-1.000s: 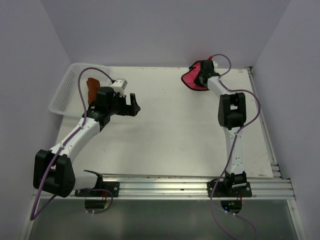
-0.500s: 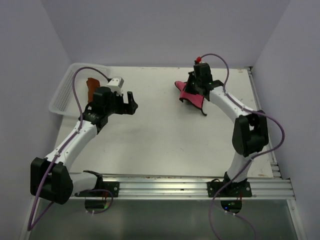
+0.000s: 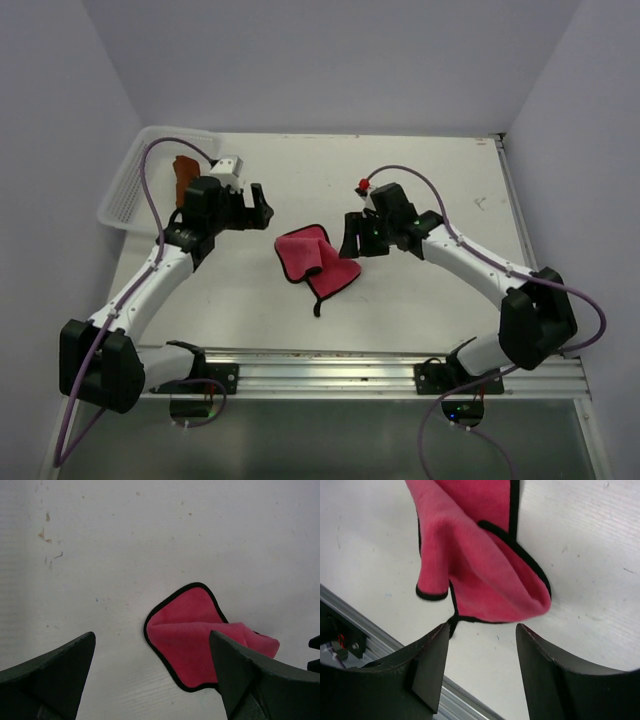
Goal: Roll the towels
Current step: Move the towel to the center of the board, then flatten the towel
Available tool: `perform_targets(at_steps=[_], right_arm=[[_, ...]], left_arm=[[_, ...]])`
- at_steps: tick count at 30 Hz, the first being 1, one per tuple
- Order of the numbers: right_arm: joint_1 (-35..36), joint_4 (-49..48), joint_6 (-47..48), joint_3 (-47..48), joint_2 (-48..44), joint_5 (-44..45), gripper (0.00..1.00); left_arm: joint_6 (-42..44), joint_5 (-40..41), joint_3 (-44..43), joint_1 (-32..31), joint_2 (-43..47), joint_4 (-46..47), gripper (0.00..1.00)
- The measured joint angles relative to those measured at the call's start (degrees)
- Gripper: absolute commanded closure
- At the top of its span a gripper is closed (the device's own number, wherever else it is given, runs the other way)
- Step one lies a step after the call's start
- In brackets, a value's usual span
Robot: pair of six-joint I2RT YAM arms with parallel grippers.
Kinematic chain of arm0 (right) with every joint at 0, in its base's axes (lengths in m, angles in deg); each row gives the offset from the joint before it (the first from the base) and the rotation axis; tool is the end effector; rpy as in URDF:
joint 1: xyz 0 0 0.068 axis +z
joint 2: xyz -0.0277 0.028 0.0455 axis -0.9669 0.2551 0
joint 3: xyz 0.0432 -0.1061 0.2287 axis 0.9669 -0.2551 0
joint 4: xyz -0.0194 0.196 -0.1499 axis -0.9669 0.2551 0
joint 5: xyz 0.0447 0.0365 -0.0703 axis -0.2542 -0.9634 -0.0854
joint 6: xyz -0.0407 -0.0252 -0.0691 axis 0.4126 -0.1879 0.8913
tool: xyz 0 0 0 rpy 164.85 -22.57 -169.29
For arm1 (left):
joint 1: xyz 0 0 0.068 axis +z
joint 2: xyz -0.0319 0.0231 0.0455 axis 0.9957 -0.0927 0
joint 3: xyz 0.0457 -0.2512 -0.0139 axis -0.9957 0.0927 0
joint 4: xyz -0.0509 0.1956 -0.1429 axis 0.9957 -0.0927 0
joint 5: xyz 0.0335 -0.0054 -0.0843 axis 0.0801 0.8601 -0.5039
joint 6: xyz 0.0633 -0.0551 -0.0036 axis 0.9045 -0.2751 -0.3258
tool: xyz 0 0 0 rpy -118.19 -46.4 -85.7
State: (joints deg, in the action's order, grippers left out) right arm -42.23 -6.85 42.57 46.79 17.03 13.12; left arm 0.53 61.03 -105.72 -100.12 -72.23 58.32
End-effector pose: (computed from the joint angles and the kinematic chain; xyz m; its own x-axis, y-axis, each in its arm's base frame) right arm 0.2680 0.1943 0.2114 -0.8540 -0.0436 -0.5184 -0.3147 0.8368 0.4481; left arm 0.2853 -0.0877 0.2591 -0.5467 -0.1546 -0.8229 0.2123 0.9251 -0.3148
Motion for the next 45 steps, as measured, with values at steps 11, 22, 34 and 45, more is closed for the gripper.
perform_targets(at_steps=[11,22,34,45], right_arm=[[6.29,2.71,7.50,-5.79,-19.17,2.78,0.73],[25.66,2.69,6.86,-11.47,-4.90,14.51,0.66],[32.24,-0.15,-7.17,-5.92,6.60,24.94,0.55],[32.26,0.26,-13.03,-2.08,11.89,29.44,0.57]], left_arm=[[-3.39,-2.12,3.91,-0.02,-0.17,0.46,0.00],[-2.93,-1.44,5.44,-0.02,-1.27,1.73,0.02],[-2.91,2.01,7.02,-0.02,0.24,1.53,0.00],[-2.91,2.36,7.56,-0.02,0.87,1.51,0.00]])
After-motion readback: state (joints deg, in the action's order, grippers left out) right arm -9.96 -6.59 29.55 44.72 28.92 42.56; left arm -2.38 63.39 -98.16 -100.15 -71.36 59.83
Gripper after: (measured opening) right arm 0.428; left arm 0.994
